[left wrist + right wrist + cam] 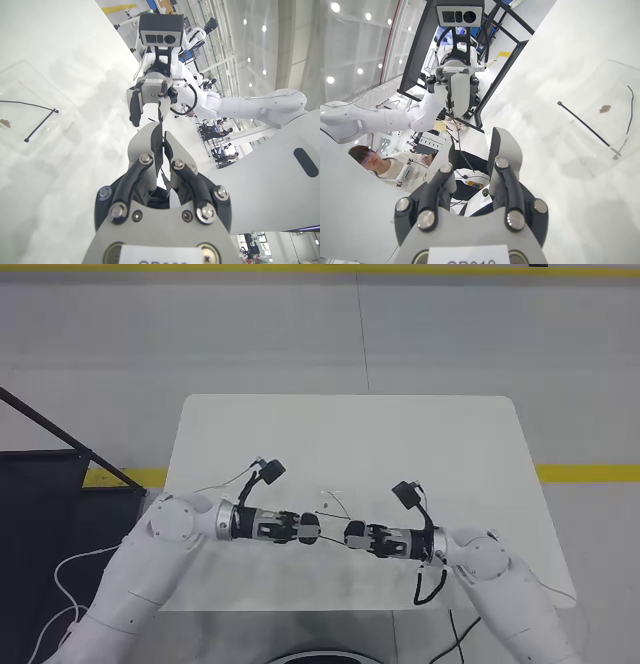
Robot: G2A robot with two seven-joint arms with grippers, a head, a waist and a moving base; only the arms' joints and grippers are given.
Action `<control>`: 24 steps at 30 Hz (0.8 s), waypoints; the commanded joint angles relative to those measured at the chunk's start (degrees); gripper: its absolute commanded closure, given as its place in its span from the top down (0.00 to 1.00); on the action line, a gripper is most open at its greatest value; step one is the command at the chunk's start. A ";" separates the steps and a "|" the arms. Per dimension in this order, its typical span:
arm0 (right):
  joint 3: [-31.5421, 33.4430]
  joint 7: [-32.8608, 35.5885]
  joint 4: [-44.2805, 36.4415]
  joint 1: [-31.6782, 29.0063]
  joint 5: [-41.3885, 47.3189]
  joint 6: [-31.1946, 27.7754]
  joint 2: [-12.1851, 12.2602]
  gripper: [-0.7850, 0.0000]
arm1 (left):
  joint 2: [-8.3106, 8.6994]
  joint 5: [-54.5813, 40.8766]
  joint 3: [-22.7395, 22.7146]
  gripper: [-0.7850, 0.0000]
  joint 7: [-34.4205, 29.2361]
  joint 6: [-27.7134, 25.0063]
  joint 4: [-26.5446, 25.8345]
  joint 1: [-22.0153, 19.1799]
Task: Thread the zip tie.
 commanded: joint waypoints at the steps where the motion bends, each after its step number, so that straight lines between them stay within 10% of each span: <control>1: 0.09 0.03 -0.44 -0.21 -0.03 -0.20 0.10 0.41 | 0.11 0.09 0.32 0.00 0.04 -0.03 0.07 -0.12; 24: -1.61 3.56 -1.44 0.61 1.20 -0.24 0.71 0.03 | 0.79 -0.40 2.10 0.00 0.73 -0.72 1.23 -1.44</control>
